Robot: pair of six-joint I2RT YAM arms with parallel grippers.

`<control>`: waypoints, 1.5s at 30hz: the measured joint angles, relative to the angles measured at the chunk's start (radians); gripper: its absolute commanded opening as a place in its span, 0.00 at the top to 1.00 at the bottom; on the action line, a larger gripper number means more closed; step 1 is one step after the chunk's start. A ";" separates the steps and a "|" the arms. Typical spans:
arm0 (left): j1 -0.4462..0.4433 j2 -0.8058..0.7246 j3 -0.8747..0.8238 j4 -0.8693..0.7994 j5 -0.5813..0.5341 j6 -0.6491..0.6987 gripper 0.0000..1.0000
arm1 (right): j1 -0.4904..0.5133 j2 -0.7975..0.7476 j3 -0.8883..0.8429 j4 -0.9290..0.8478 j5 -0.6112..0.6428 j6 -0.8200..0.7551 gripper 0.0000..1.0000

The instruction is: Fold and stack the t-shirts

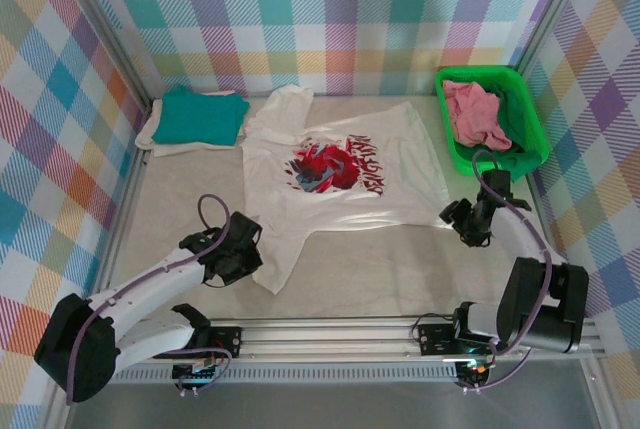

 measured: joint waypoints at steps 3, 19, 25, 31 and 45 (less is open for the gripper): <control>0.007 -0.007 -0.011 0.002 0.000 0.006 1.00 | -0.001 0.055 0.000 0.013 -0.046 0.001 0.44; 0.036 -0.027 -0.038 0.018 0.001 0.021 1.00 | -0.004 0.186 0.002 0.177 -0.101 0.043 0.54; 0.041 -0.028 -0.038 0.025 -0.005 0.028 1.00 | -0.016 0.198 0.002 0.156 -0.081 0.061 0.88; 0.050 -0.101 -0.031 -0.010 -0.052 0.029 1.00 | -0.007 0.171 0.001 0.177 -0.097 0.053 1.00; 0.054 -0.486 0.132 -0.291 -0.246 0.074 1.00 | -0.007 -0.211 -0.020 -0.067 -0.132 0.029 1.00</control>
